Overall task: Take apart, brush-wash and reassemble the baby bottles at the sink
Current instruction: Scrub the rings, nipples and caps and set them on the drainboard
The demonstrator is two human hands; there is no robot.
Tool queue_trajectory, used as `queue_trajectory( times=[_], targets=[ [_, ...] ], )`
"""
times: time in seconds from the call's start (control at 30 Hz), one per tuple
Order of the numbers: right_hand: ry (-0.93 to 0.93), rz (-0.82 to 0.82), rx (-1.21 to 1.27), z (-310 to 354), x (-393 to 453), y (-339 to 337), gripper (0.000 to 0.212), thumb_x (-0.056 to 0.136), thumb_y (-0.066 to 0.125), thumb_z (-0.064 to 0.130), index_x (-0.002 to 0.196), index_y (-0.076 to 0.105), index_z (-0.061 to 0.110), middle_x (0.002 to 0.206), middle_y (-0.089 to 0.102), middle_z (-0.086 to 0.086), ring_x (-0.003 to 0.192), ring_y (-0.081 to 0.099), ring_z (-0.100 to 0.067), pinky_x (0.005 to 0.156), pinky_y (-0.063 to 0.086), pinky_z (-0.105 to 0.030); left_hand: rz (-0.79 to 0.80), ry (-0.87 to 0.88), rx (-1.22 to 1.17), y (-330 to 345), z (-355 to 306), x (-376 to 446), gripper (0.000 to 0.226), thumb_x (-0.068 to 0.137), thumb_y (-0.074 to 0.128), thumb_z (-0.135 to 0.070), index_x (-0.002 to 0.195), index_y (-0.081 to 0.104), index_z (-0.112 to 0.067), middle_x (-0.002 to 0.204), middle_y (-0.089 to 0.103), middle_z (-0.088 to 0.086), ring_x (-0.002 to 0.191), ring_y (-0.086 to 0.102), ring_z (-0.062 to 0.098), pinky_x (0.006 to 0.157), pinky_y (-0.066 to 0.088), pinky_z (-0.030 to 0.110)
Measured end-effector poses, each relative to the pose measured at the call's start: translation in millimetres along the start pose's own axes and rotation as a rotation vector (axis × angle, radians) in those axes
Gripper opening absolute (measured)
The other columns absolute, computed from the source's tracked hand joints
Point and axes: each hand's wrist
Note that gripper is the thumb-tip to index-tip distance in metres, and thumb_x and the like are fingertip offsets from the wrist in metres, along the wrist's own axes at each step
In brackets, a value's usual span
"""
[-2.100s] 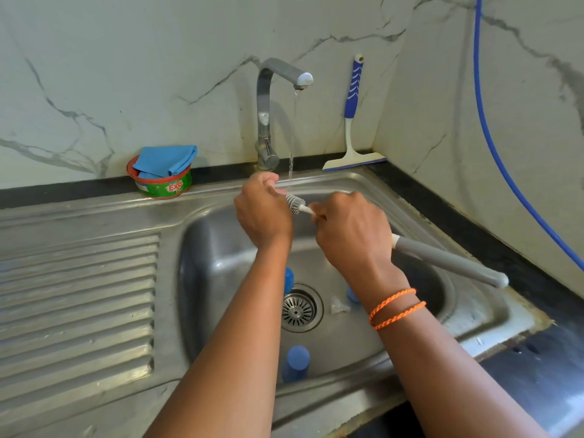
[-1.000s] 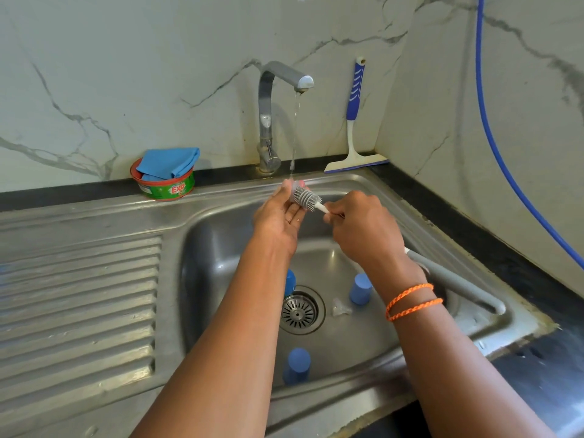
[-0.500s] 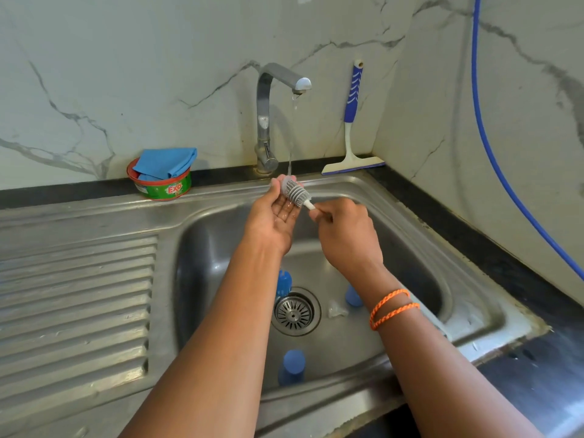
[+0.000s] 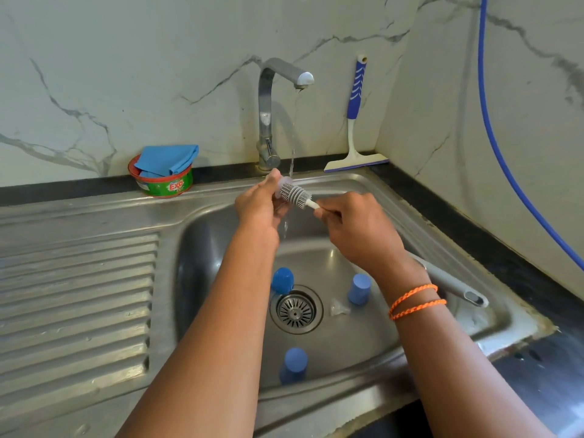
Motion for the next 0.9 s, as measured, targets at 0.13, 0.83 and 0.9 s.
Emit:
queue_trajectory(
  times=[0.13, 0.83, 0.9],
  targets=[
    [0.044, -0.008, 0.162, 6, -2, 16, 0.033, 0.104, 0.062, 0.032, 0.071, 0.06, 0.029, 0.062, 0.049, 0.001, 0.062, 0.048, -0.031, 0.055, 0.04, -0.04, 0.026, -0.161, -0.22, -5, -5, -5, 0.024, 0.095, 0.074, -0.022, 0.105, 0.068, -0.002, 0.089, 0.068, 0.01, 0.08, 0.07, 0.02, 0.071, 0.065, 0.036],
    [0.292, -0.172, 0.079, 4, 2, 16, 0.034, 0.106, 0.054, 0.027, 0.073, 0.052, 0.023, 0.073, 0.053, -0.005, 0.067, 0.044, -0.031, 0.06, 0.036, -0.035, 0.363, -0.023, 0.225, 11, 12, -12, 0.035, 0.105, 0.046, 0.007, 0.133, 0.065, -0.002, 0.122, 0.073, 0.017, 0.101, 0.07, 0.023, 0.089, 0.061, 0.029],
    [0.258, -0.165, 0.064, 6, 2, 15, 0.033, 0.105, 0.055, 0.028, 0.072, 0.052, 0.022, 0.072, 0.052, -0.004, 0.068, 0.046, -0.033, 0.06, 0.038, -0.036, 0.283, -0.003, 0.141, 11, 12, -13, 0.033, 0.103, 0.053, 0.006, 0.134, 0.063, 0.0, 0.121, 0.073, 0.018, 0.102, 0.072, 0.023, 0.092, 0.061, 0.032]
  ],
)
Point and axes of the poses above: each hand's wrist, its own x-axis towards the middle knuckle, its own y-axis out of the palm, z = x × y
